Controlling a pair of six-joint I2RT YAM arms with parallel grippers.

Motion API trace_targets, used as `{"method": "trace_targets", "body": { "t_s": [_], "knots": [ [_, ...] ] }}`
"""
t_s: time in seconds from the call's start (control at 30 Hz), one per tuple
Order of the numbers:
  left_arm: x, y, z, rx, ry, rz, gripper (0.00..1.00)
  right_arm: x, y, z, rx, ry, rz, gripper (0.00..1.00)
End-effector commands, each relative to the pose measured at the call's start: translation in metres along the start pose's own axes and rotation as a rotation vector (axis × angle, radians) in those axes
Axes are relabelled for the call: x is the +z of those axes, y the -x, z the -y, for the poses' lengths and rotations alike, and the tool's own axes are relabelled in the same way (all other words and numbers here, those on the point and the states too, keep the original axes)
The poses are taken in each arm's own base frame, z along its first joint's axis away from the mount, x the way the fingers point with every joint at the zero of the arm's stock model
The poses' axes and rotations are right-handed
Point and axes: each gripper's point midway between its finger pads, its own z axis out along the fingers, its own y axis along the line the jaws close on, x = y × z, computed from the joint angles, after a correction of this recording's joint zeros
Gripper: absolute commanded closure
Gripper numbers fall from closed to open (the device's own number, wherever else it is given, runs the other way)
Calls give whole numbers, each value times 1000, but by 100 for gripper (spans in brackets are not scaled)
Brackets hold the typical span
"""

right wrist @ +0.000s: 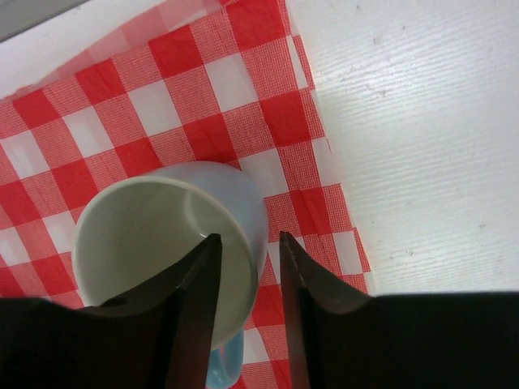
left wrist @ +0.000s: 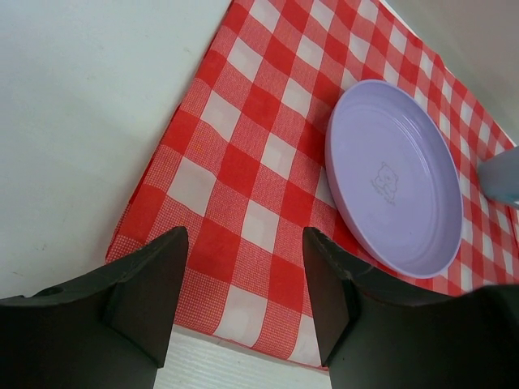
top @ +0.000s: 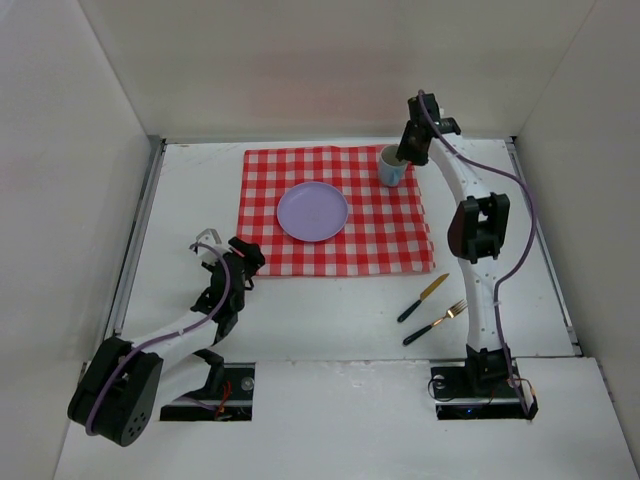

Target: Set the dinner table for one person

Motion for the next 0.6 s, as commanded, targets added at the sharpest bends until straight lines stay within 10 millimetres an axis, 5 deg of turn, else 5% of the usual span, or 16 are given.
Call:
{"method": "trace_targets", "body": {
  "t_s": [0.0,0.2,0.33,0.47,0.57],
  "knots": [
    [4,15,15,-46,-31,35,44,-32,35,-18,29,57,103,54],
    [4,13,21,-24,-44,30,48,-97,67,-21,46,106,240,40],
    [2,11,30,5,-67,17,60,-166,70,-24,61,196,373,35],
    [-4,4,50,80,-116,8,69,-223,40,-25,106,332,515,38],
    [-12,-3,69,128,-172,-2,73,-237,-2,-15,152,395,556,65]
  ]
}}
